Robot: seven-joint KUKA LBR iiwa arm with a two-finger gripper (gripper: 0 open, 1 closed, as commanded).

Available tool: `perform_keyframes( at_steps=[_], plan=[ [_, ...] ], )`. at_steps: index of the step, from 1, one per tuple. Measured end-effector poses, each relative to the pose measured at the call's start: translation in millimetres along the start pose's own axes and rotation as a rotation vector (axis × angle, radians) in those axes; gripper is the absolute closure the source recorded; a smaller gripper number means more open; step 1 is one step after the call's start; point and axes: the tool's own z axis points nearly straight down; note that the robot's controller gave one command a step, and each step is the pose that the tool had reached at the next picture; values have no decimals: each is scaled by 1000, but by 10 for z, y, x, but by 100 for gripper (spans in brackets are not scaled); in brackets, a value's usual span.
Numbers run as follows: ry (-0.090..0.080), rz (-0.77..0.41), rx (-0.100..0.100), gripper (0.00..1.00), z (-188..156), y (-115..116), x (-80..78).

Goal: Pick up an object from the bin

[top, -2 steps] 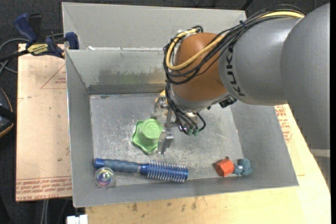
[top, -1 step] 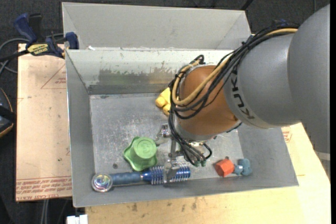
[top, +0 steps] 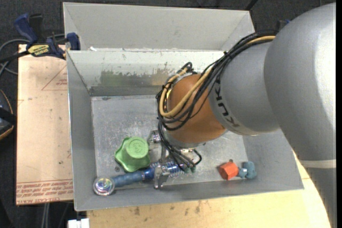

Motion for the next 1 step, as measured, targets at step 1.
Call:
perform_keyframes(
  at_steps=[1],
  plan=[
    [-13,7,4,0,55,77,24]
  ],
)
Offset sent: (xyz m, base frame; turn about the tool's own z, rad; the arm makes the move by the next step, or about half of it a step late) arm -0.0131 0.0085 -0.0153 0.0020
